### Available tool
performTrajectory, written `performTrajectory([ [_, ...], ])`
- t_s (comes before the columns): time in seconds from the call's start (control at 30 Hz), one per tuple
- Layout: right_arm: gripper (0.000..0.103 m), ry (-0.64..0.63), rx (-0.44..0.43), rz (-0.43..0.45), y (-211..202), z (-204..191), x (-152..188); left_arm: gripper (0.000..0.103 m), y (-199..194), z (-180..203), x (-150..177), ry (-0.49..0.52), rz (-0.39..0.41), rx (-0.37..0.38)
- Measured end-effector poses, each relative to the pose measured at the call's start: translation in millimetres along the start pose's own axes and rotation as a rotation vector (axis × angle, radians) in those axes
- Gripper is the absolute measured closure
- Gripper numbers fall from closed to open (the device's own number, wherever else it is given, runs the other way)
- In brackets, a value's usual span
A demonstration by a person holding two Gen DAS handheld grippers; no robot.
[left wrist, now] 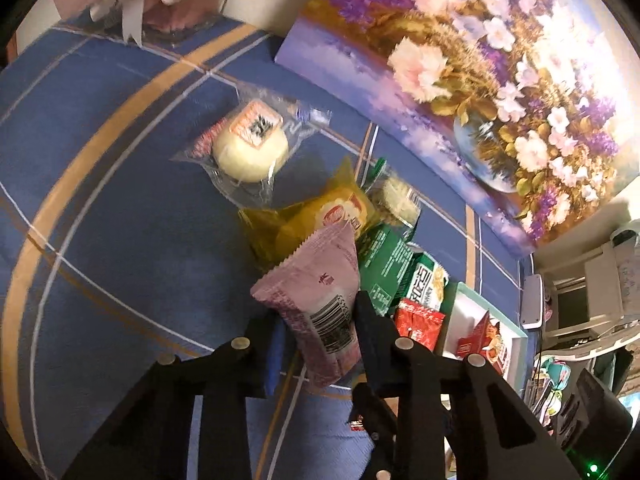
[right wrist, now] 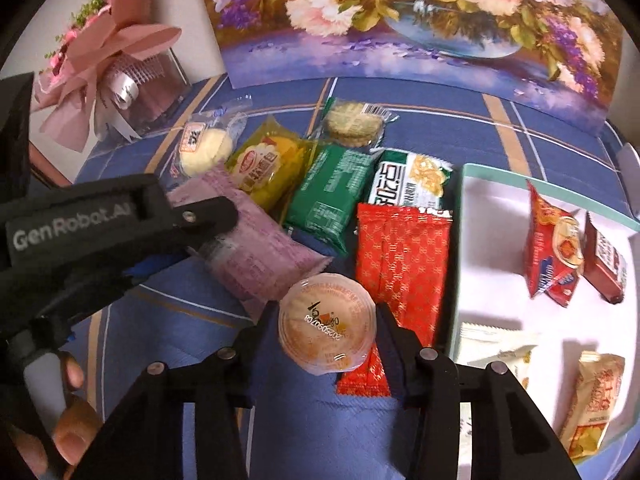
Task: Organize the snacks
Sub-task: 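Grasp the pink packet with the left tool while the right tool grasps the orange jelly cup, then carry the pink packet and jelly cup into the white tray and release both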
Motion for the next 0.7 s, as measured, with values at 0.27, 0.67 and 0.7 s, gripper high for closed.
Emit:
performTrajectory([
  [0.27,0.054,0.04,0.01,0.059,-36.8,9.1,-1.1,0.069,-44.2,18.5,-3.7,0.051,0.088,0.012],
  [0.67,0.054,0.172,0.079,0.096,-63.9,69.8,-7.6,0.069,-59.8,68.8,20.0,0.156,0.105,0.063],
  [0.7,0.054,0.2,0.104,0.1,-67.3,83.4,-6.8,0.069,-59.1,74.0,23.4,0.169,0.102,0.068],
])
Point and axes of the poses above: each gripper's, at about its wrist camera, not at the fingertips, and y roughly the way its jaws point, z to its right, x to its underside, the point moved 5 cm from there along y, roughly the way its jaws point, and after that the axes turned 2 degrees about z, right-handed, at the moved point
